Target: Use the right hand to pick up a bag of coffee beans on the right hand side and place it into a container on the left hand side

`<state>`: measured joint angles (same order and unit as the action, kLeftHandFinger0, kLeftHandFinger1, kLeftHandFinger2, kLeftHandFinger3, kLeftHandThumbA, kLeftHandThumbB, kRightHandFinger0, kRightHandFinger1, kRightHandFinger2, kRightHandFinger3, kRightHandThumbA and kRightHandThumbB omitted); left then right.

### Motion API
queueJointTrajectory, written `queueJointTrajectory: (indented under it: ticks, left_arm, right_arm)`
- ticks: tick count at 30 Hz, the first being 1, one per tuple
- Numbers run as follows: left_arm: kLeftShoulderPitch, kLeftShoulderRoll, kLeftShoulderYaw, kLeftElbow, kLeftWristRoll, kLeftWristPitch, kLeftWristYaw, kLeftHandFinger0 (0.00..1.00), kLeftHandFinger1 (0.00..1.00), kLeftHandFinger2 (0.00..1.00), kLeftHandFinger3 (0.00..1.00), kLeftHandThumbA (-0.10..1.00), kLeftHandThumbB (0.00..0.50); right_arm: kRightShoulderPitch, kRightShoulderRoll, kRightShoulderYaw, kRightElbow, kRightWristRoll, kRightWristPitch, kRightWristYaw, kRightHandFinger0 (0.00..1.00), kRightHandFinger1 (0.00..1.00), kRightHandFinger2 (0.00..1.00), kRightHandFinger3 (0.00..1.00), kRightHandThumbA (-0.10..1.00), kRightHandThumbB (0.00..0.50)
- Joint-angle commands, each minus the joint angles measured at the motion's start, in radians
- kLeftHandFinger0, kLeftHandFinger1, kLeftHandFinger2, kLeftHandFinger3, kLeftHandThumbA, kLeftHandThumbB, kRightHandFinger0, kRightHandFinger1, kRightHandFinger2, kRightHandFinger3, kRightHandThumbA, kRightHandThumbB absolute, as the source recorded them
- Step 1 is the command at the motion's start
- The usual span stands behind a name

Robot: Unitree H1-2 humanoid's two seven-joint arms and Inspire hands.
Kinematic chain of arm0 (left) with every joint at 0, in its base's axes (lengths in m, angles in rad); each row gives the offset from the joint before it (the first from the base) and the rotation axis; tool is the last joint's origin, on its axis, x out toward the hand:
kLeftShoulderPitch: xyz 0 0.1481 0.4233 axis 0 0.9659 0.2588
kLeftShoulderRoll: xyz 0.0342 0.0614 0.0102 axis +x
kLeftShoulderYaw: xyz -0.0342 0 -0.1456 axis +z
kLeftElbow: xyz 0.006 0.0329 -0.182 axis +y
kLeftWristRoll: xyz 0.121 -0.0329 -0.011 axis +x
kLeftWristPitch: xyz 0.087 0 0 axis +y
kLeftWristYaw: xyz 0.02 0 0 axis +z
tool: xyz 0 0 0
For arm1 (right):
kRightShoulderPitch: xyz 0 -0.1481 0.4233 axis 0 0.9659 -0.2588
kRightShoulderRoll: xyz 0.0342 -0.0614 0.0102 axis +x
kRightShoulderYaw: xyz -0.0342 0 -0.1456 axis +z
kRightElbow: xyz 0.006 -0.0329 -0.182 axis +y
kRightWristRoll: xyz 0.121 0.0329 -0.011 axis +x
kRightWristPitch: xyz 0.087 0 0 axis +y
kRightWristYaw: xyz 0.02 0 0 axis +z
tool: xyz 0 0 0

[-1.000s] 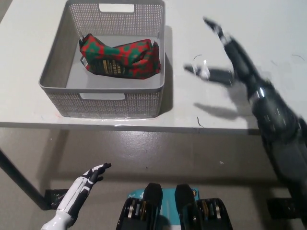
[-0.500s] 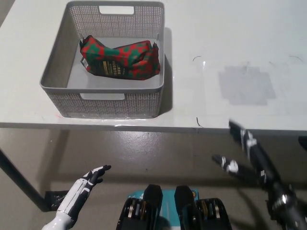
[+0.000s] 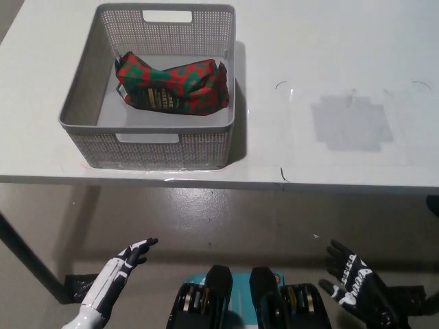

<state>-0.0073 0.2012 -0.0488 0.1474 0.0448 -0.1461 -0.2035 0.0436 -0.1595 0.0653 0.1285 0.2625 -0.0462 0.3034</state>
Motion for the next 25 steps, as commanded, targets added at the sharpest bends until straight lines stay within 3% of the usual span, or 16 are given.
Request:
queueJointTrajectory:
  ticks: [1, 3, 7, 17, 20, 25]
  left_arm:
    - [-0.01, -0.007, 0.03, 0.002, -0.023, -0.101, 0.033, 1.0, 1.0, 1.0, 1.0, 1.0, 0.159]
    - [-0.02, -0.01, 0.034, 0.009, -0.023, -0.108, 0.031, 1.0, 1.0, 1.0, 1.0, 1.0, 0.163]
    - [-0.015, -0.017, 0.044, 0.012, -0.021, -0.114, 0.032, 1.0, 1.0, 1.0, 1.0, 1.0, 0.185]
    - [-0.02, -0.026, 0.056, 0.025, -0.02, -0.125, 0.026, 1.0, 1.0, 1.0, 1.0, 1.0, 0.202]
    - [-0.018, -0.025, 0.057, 0.019, -0.023, -0.121, 0.023, 1.0, 1.0, 1.0, 1.0, 1.0, 0.178]
    - [-0.024, -0.026, 0.059, 0.018, -0.025, -0.116, 0.025, 1.0, 1.0, 1.0, 1.0, 1.0, 0.191]
  right_arm:
    - [-0.036, 0.013, -0.041, 0.007, 0.13, -0.126, 0.11, 1.0, 1.0, 1.0, 1.0, 1.0, 0.394]
    - [-0.052, 0.015, -0.044, 0.017, 0.092, -0.142, 0.084, 1.0, 1.0, 1.0, 1.0, 1.0, 0.389]
    - [-0.056, 0.0, -0.027, 0.015, 0.012, -0.172, 0.06, 1.0, 1.0, 1.0, 1.0, 1.0, 0.331]
    - [-0.066, -0.002, -0.021, 0.007, -0.021, -0.163, 0.041, 1.0, 1.0, 1.0, 1.0, 1.0, 0.342]
    - [-0.07, 0.001, -0.022, 0.011, -0.021, -0.171, 0.044, 1.0, 1.0, 1.0, 1.0, 1.0, 0.323]
    - [-0.08, 0.001, -0.023, 0.008, -0.032, -0.161, 0.036, 1.0, 1.0, 1.0, 1.0, 1.0, 0.294]
